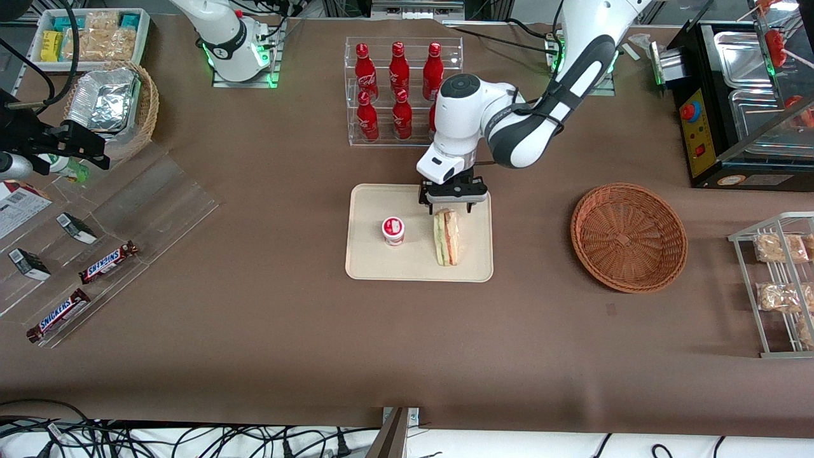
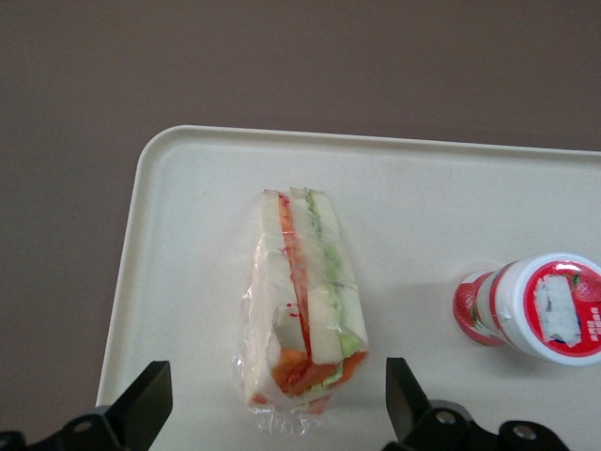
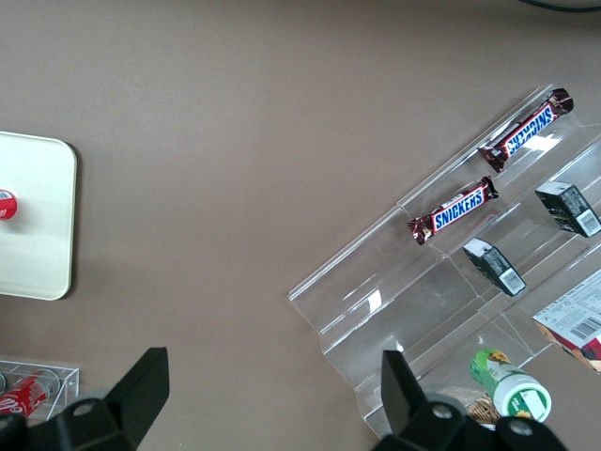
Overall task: Place sandwich from basket to tray
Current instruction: 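Open the left gripper and release the sandwich on the tray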
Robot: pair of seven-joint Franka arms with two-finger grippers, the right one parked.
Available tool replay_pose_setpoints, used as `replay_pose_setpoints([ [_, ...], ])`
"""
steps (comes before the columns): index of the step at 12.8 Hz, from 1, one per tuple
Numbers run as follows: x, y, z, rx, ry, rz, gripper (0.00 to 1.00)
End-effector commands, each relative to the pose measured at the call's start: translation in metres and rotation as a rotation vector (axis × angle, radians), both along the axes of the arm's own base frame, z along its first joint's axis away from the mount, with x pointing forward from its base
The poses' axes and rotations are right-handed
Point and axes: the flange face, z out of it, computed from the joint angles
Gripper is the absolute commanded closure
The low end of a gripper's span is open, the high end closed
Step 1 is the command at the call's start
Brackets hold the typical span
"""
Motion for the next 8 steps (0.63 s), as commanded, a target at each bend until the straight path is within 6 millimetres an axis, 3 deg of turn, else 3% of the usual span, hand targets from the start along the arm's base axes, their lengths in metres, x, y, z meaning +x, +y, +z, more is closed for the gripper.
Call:
replay_pose_setpoints([
  [1, 0.008, -0.009, 0.047, 0.002, 0.017, 0.094, 0.0],
  [4, 0.031, -0.008, 0.084, -0.004, 0.073, 0.132, 0.0],
  [7, 0.078, 0.012, 0.156, -0.039, 0.162, 0.183, 0.0],
  [8, 0.089, 0.025, 0.17, -0.023, 0.172, 0.212, 0.0],
])
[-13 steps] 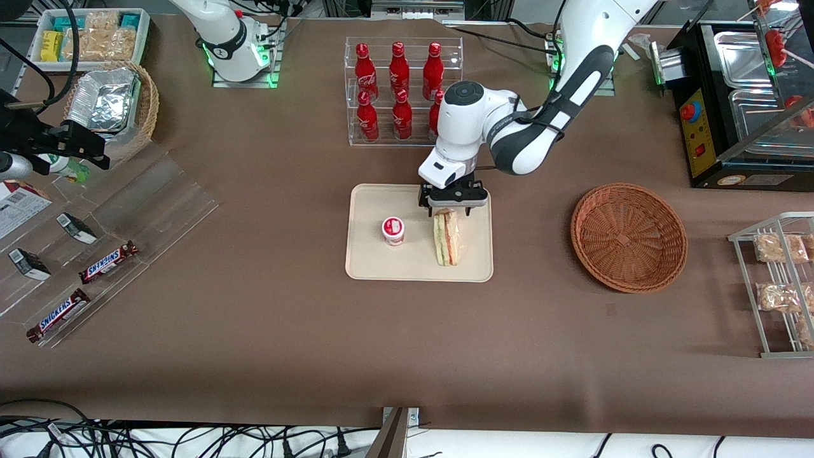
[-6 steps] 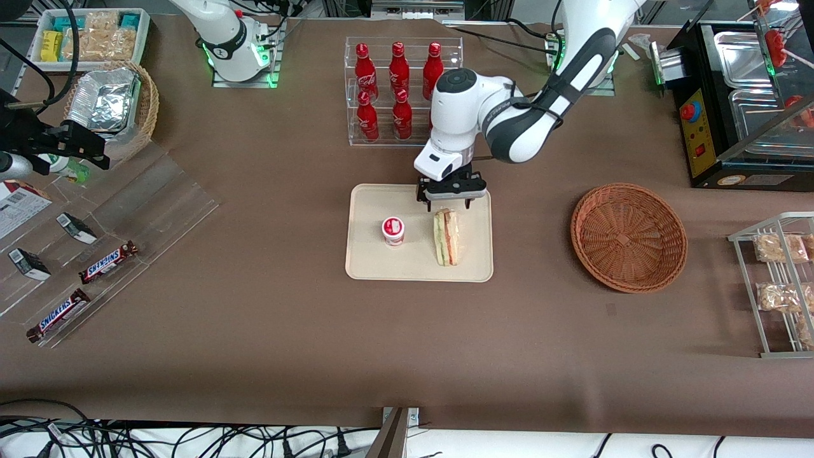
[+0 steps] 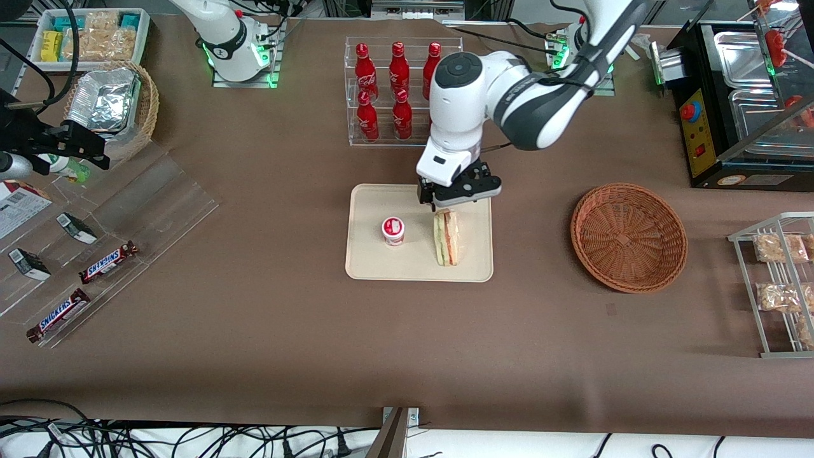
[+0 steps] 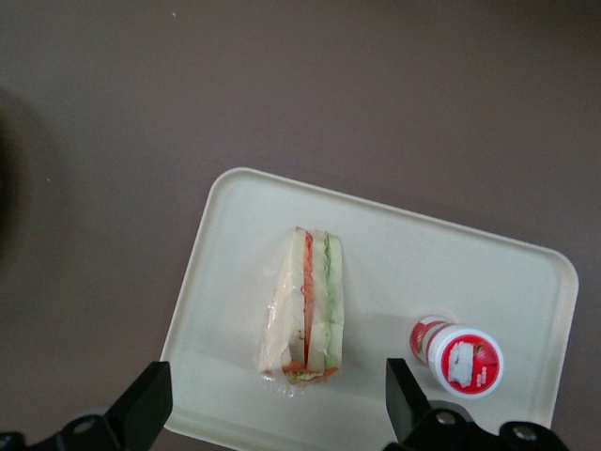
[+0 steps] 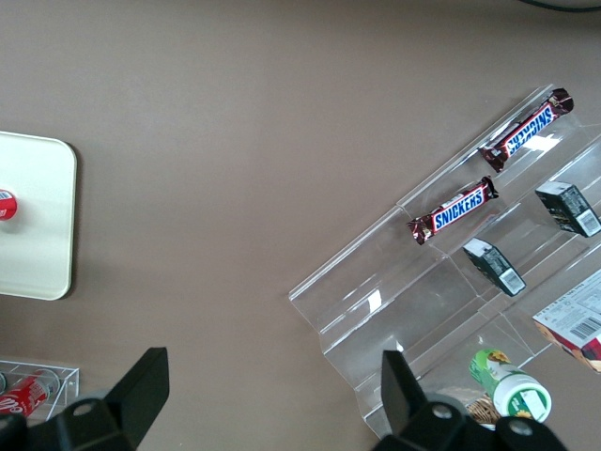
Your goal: Place sandwich from basket to tray
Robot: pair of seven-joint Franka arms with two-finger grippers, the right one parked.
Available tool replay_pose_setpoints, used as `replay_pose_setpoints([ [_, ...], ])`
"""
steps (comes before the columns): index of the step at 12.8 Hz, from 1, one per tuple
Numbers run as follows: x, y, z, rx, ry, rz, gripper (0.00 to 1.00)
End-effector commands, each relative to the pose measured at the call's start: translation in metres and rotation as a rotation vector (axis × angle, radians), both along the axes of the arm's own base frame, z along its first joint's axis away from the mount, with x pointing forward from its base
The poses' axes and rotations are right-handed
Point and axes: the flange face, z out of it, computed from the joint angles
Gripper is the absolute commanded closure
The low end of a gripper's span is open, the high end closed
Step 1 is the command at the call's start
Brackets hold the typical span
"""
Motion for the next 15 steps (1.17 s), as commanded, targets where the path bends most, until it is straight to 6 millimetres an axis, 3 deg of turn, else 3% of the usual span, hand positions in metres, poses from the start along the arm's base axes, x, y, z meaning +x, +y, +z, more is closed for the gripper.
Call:
replay_pose_setpoints([
  [1, 0.032, 0.032, 0.044, 0.007, 0.044, 0.053, 0.0],
  [5, 0.08, 0.105, 0.09, -0.005, 0.072, 0.087, 0.0],
  [7, 0.091, 0.127, 0.094, -0.016, 0.085, 0.089, 0.0],
  [11, 0.094, 0.132, 0.089, -0.007, 0.092, 0.086, 0.0],
  [13, 0.112, 0.161, 0.108, -0.028, 0.068, 0.061, 0.0],
  [15, 0.126, 0.201, 0.109, -0.028, 0.084, -0.012, 0.0],
])
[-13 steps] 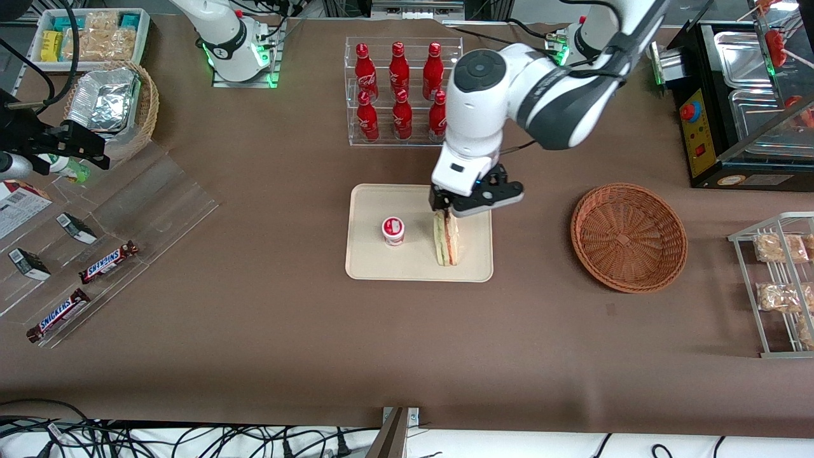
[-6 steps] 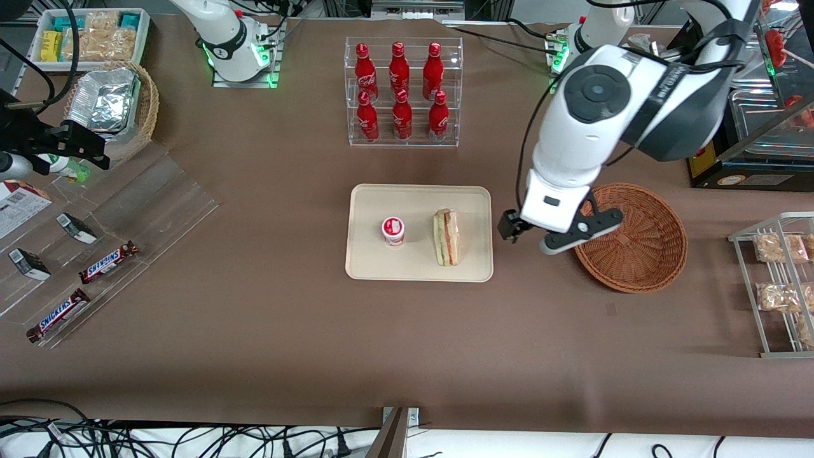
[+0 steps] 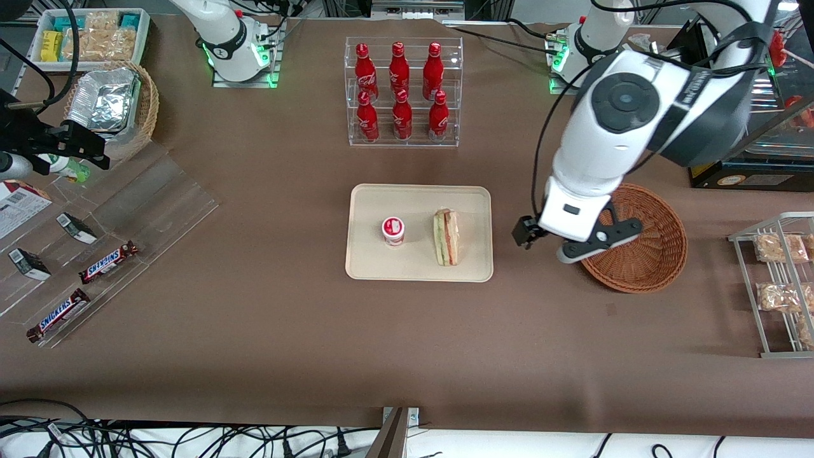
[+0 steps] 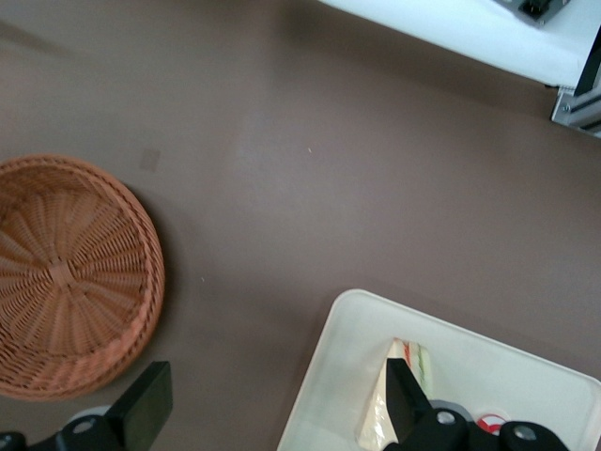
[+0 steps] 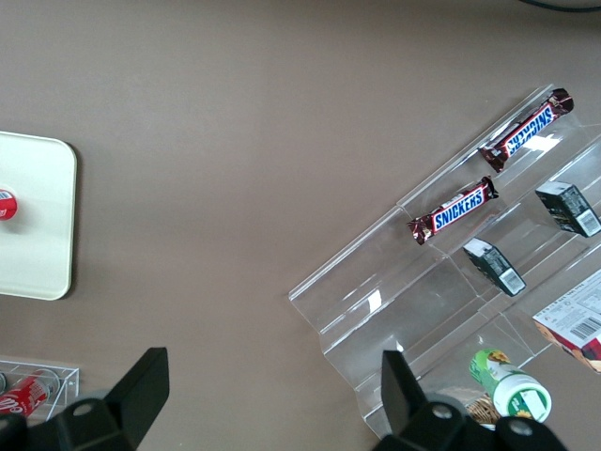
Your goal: Place sandwich from basket to tray
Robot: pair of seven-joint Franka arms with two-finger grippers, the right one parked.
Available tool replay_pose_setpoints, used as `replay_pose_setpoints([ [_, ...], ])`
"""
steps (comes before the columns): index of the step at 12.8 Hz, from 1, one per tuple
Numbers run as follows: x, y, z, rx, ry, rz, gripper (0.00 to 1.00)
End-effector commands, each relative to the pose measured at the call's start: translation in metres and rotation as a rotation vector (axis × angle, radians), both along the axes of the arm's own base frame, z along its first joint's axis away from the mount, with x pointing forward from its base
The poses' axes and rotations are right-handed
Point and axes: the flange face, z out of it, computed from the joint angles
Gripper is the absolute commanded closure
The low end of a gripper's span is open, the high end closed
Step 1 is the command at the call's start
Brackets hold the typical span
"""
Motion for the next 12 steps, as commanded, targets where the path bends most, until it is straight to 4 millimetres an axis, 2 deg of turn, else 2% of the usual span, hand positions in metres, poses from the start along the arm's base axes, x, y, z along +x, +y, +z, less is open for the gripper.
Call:
replay_pose_setpoints([
  [1, 0.021, 0.059, 0.0, -0.019, 0.073, -0.12, 0.0],
  [4, 0.041, 0.126, 0.01, -0.087, 0.103, -0.222, 0.0],
  [5, 0.043, 0.14, 0.009, -0.077, 0.105, -0.234, 0.0],
  [7, 0.037, 0.159, 0.003, -0.051, 0.191, -0.346, 0.0],
  [8, 0.035, 0.176, 0.003, -0.029, 0.23, -0.378, 0.0],
  [9, 0.036, 0.189, 0.014, -0.001, 0.223, -0.411, 0.0],
  [11, 0.037, 0.21, 0.013, -0.025, 0.227, -0.457, 0.0],
  [12, 0.039, 0.212, 0.008, -0.034, 0.231, -0.471, 0.0],
])
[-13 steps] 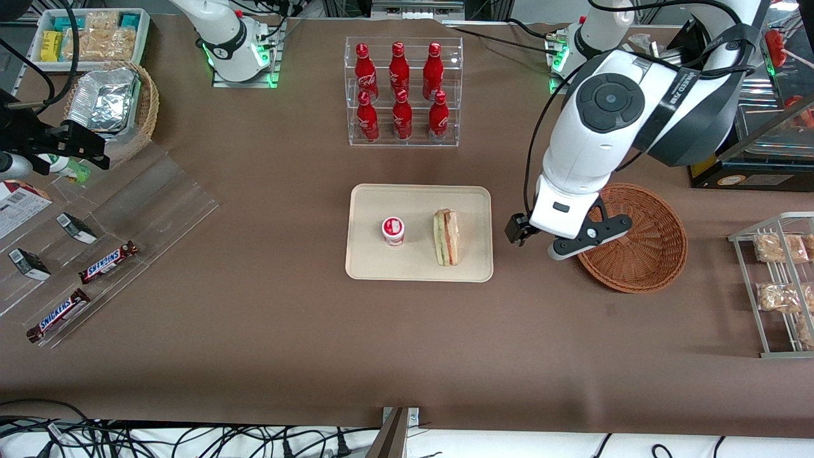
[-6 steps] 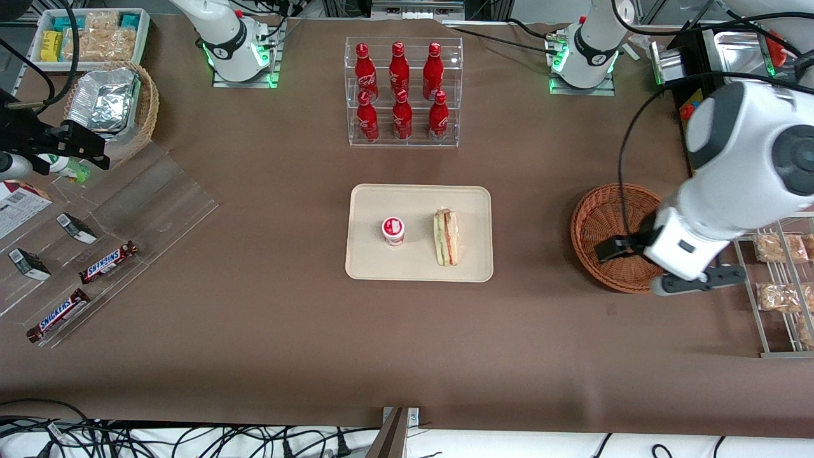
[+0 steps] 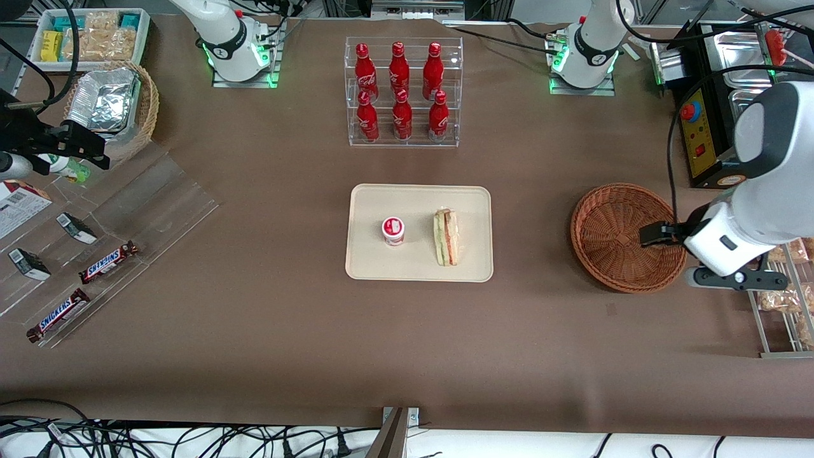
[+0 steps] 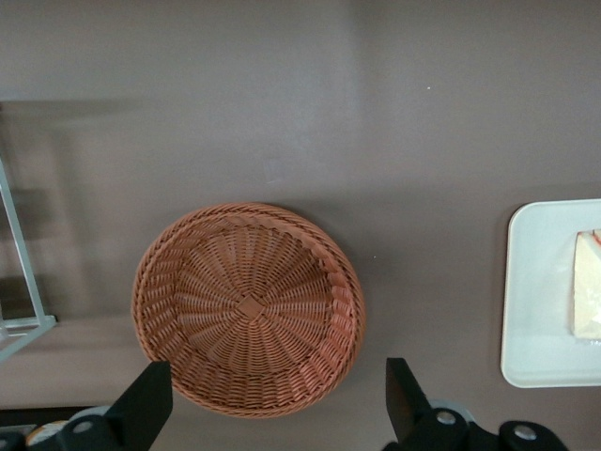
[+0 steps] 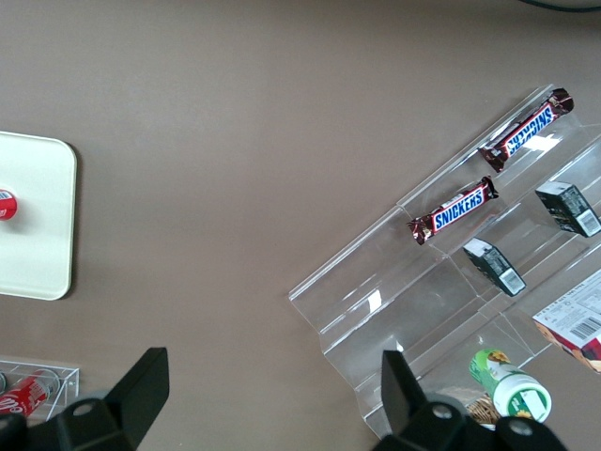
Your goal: Place sandwich from basket to tray
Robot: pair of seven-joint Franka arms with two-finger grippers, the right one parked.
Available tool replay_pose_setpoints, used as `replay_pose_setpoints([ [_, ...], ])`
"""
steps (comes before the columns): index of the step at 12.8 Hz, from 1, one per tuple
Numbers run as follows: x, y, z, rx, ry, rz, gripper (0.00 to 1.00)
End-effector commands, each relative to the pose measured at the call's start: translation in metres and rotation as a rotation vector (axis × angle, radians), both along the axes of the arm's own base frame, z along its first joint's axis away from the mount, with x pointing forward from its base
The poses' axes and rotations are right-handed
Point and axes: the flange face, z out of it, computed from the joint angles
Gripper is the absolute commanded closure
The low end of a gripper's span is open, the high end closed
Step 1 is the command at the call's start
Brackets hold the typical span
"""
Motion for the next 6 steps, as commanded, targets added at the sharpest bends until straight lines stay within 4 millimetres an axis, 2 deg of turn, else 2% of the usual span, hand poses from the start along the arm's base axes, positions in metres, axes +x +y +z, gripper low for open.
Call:
replay_pose_setpoints([
  [1, 0.0019, 0.0004, 0.0007, -0.015, 0.011, -0.055, 0.0],
  [6, 0.0033, 0.0028, -0.0029, -0.016, 0.013, -0.052, 0.0],
])
